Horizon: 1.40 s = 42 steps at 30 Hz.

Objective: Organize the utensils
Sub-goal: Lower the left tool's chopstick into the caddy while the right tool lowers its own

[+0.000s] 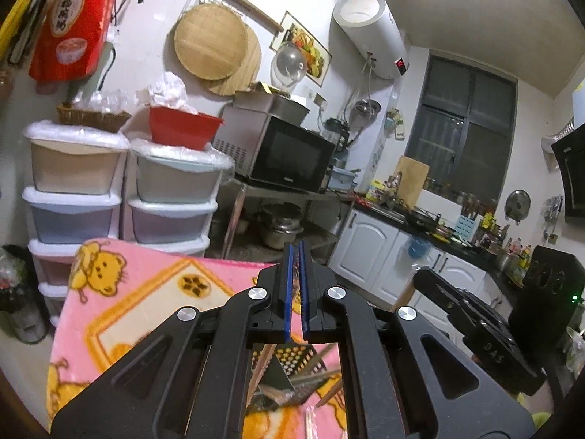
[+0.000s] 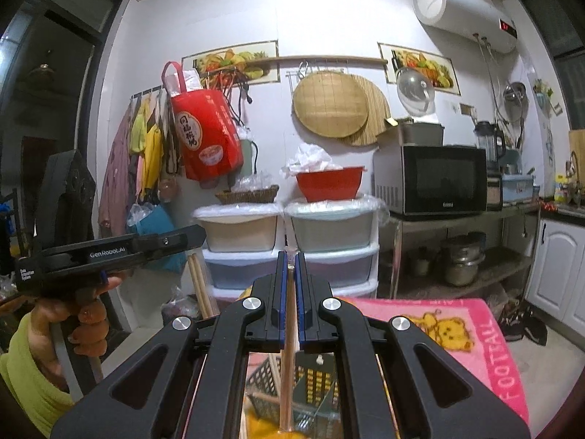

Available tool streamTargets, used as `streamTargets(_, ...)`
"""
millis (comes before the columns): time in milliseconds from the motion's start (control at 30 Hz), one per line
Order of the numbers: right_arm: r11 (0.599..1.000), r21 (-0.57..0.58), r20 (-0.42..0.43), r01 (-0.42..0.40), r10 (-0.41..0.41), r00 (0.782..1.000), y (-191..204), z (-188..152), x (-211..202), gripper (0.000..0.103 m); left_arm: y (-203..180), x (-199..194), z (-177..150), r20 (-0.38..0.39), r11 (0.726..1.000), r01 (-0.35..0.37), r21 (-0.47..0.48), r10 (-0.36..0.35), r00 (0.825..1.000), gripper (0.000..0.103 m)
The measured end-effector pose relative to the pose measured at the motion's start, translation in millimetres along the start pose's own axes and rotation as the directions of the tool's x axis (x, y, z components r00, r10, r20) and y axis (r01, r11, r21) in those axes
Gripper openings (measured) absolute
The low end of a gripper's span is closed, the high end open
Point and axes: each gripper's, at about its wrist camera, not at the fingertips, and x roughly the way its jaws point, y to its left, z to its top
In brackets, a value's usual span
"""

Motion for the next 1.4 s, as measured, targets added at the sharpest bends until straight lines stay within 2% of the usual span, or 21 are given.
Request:
streamTargets(233, 1.0, 0.0, 0.025, 0.011, -0.011, 1.0, -2.7, 10.3, 17.4, 0.004, 9.4, 10.3, 8.5, 0.029, 1.0, -0.028, -0.005, 0.028, 0.999, 0.001)
streamTargets(600, 0.999, 0.021, 0.023, 0.027, -0.028, 0.999, -13.4, 9.0, 46.5, 0.004, 19.7, 37.0, 2.4, 0.025, 0.999, -0.045, -0.009, 0.046, 0.999, 0.001)
streamTargets(1067, 0.997, 0.049, -0.005, 0.051, -0.051, 0.999, -27.6, -11.7, 72.7, 0.004, 27.2, 66.3, -25.4, -0.036, 0.999, -0.034, -0.03, 0.033, 0.999, 0.001)
streamTargets(1400, 0.997, 0.004, -0.025, 0.082, -0.082, 0.996, -25.4, -34.8, 85.7, 0.004, 36.2, 75.6, -44.6, -0.069, 0.998, -0.019, -0.06, 0.015, 0.998, 0.001)
